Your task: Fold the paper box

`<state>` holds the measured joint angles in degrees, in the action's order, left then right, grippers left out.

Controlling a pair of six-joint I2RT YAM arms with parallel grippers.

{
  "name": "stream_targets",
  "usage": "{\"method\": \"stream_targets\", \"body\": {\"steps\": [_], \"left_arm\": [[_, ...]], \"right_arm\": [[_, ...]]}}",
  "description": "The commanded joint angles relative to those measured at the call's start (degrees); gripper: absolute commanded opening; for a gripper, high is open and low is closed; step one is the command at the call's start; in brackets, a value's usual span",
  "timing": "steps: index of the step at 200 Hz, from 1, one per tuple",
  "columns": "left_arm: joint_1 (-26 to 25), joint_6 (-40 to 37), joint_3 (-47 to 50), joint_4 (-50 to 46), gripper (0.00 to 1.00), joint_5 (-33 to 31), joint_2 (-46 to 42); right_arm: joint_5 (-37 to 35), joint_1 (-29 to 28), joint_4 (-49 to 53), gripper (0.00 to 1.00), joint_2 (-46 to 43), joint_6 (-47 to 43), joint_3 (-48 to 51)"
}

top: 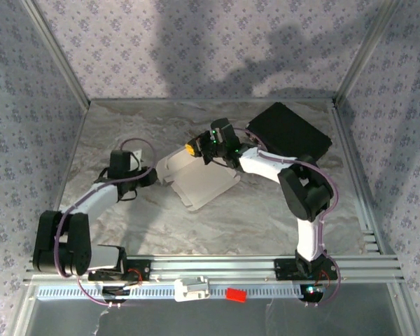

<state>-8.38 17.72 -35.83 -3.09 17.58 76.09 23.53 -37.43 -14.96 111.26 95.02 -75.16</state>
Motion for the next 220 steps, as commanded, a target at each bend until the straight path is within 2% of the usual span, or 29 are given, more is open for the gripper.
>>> {"method": "stream_targets", "body": {"steps": [1,36,124,166,220], "left_arm": [[-2.0,-3.2,-2.5,1.6,0.3,2.6,1.0],[-2.8,-1.0,-0.8,5.3,0.33,2.8,0.1],[-6.2,-1.1,-0.2,10.4,0.37,2.4,2.5],[-7.7,-1.7,-0.8,9.9,0.41,1.8,2.5],[-8.5,-0.7,0.7,9.9,0.43,0.8,-0.2]], "right_arm": [[3.1,-0.3,1.5,0.0,2.3,0.3,-1.1],[4.5,-0.1,-0.2,0.0,3.7,1.8,-1.9],[5.5,0.3,-0.7,0.0,4.9,1.7,-2.4],[5.2,0.2,-5.3,0.0,4.8,2.1,-0.3],[5.4,0.3,-6.2,0.0,5.2,1.4,-2.2]]}}
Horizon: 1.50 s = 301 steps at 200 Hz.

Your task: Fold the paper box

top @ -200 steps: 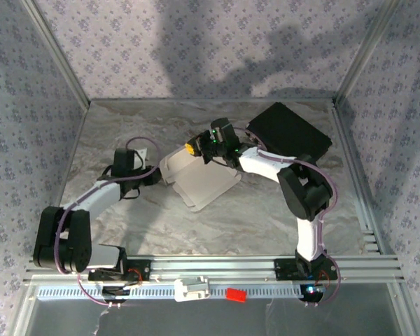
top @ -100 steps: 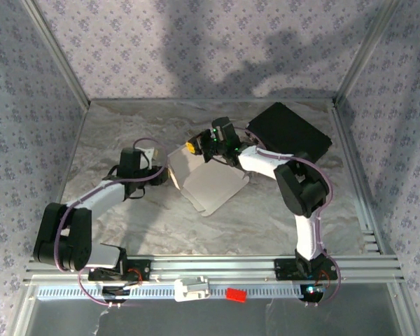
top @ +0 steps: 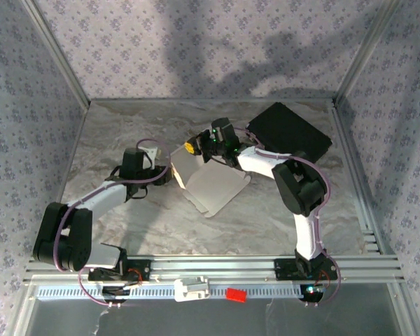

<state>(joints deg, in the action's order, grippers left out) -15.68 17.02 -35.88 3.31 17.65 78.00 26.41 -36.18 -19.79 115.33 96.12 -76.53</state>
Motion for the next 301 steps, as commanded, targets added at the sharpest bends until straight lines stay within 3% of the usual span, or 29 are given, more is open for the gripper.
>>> {"method": "stream_targets", "body": {"steps": [1,68,197,252,272,301], "left_arm": [[-1.2,0.0,0.7,3.5,0.43,0.8,-2.2],[-1.6,2.0,5.1,9.9,0.45,4.4,-4.9],[-1.4,0.7,7.8,7.7,0.38,10.4,-9.3],[0.8,-1.1,4.5,6.1,0.41,9.1,-4.9],[-0.1,-0.7,3.2,7.5,0.43,10.0,-3.1],[-1.7,-0.9,2.9,7.9,0.46,5.9,-2.5]], "right_arm": [[2.5,-0.9,-1.4,0.0,1.1,0.4,-0.8],[2.7,-0.3,-3.6,0.0,1.1,1.0,0.2],[4.0,1.6,-2.9,0.0,0.5,1.1,-0.1],[4.6,0.9,-3.2,0.0,1.0,1.7,-0.5],[4.4,0.6,-4.1,0.0,0.8,1.7,0.1],[4.0,0.3,-11.0,0.0,1.6,2.0,2.4]]}}
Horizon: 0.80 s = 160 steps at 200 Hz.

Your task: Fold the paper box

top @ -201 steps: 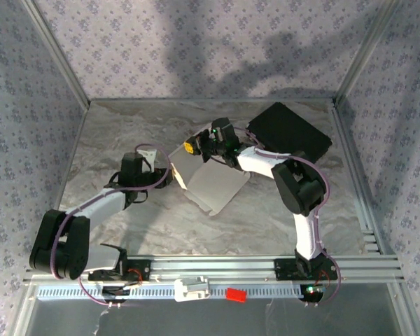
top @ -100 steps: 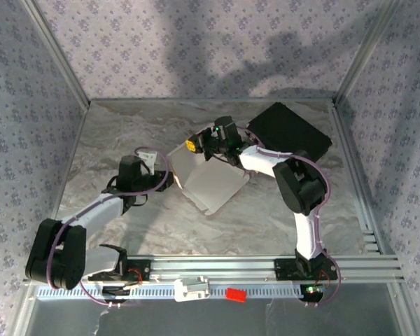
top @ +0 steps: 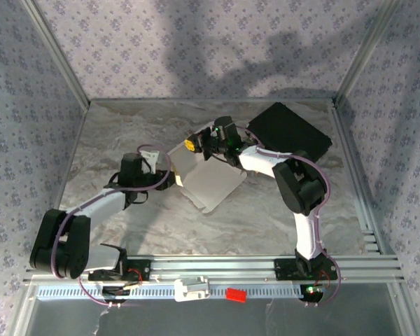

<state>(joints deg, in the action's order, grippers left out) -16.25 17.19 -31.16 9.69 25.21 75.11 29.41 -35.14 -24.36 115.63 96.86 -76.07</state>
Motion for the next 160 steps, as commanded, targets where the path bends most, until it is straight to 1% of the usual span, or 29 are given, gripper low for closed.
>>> {"method": "stream_targets", "body": {"steps": [1,24,49,72,118,126,160], "left_arm": [[-1.2,-1.1,-1.8,1.5,0.47,-1.9,0.4],[-1.4,-0.8,-1.6,1.0,0.47,-6.3,0.9],[-1.6,-0.8,-1.3,1.8,0.47,-9.7,0.8],[-2.0,-0.9,-0.6,4.3,0.48,-8.7,0.8],[-2.6,-4.3,2.2,10.4,0.47,-7.6,0.9],[-2.6,-4.7,2.1,10.6,0.47,-7.4,1.1],[-2.9,-4.7,1.3,11.4,0.47,-7.5,2.9]], "right_arm": [[1.1,-0.7,-6.7,0.0,1.3,1.2,2.0],[1.3,-1.1,-13.5,0.0,2.4,2.3,4.1],[1.1,-1.2,-14.5,0.0,2.0,2.3,6.0],[1.5,-1.1,-16.1,0.0,2.5,2.2,6.7],[3.7,-0.8,-18.1,0.0,3.4,2.6,7.3],[3.8,-0.8,-18.4,0.0,3.5,2.8,9.2],[4.1,-1.0,-19.1,0.0,3.6,2.9,10.5]]}}
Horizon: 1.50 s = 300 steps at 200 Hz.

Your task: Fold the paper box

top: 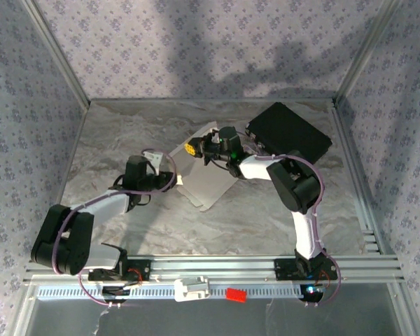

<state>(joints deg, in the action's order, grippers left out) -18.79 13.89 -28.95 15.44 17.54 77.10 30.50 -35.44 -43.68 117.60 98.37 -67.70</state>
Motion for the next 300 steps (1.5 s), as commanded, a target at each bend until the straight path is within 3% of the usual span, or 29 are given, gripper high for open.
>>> {"method": "stream_targets", "body": {"steps": [1,75,241,300], "left_arm": [[-0.4,-1.4,-0.9,5.7,0.47,0.1,1.0],[-4.0,1.3,1.0,7.7,0.47,-10.2,1.0],[-8.4,4.0,0.6,10.2,0.46,-20.8,3.8],[-9.2,4.4,0.3,10.9,0.45,-23.9,4.8]], "right_arm": [[2.9,-0.7,0.1,0.0,1.7,1.4,2.2],[2.5,-0.9,-7.3,0.0,2.4,1.9,7.2],[1.7,-2.1,-18.2,0.0,8.3,1.4,12.9],[2.0,-2.7,-17.6,0.0,9.2,2.1,12.6]]}}
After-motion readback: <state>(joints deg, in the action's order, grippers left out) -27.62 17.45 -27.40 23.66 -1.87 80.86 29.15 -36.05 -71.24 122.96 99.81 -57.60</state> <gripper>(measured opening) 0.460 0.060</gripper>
